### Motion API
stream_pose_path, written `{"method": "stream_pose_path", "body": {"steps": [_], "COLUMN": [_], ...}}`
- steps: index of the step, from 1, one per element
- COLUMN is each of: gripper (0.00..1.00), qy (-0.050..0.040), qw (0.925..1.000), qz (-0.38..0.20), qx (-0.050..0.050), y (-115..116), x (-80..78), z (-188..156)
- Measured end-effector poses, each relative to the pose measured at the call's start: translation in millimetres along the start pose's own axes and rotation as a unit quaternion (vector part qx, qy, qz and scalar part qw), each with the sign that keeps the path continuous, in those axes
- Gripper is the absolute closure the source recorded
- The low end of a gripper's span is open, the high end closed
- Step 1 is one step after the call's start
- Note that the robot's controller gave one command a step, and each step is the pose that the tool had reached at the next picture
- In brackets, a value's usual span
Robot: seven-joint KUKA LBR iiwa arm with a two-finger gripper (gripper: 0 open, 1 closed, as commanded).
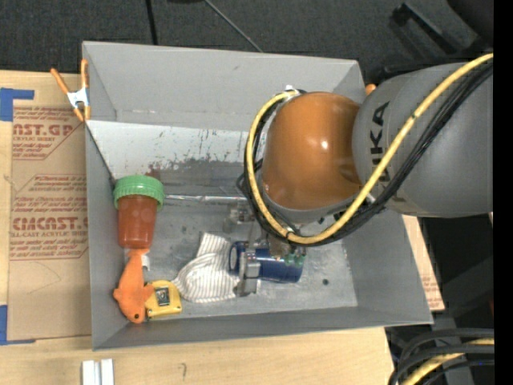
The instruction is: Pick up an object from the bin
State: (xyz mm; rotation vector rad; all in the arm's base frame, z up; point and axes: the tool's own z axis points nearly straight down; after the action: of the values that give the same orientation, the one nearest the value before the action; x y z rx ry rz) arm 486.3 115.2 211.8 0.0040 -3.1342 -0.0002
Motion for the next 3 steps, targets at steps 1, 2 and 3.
{"method": "stream_pose_path", "body": {"steps": [1, 2, 3], "gripper": [0.00, 0.00, 0.00], "qy": [-0.0040, -0.0081, -0.0056], "qw": [1.0000, 0.9951, 0.9774], "qz": [0.001, -0.098, -0.211], "qx": [-0.001, 0.000, 0.000], "y": [-0.7, 4.9, 7.7], "x": [-1.7, -14.9, -43.2], "z": [-4.4, 39.3, 54.2]}}
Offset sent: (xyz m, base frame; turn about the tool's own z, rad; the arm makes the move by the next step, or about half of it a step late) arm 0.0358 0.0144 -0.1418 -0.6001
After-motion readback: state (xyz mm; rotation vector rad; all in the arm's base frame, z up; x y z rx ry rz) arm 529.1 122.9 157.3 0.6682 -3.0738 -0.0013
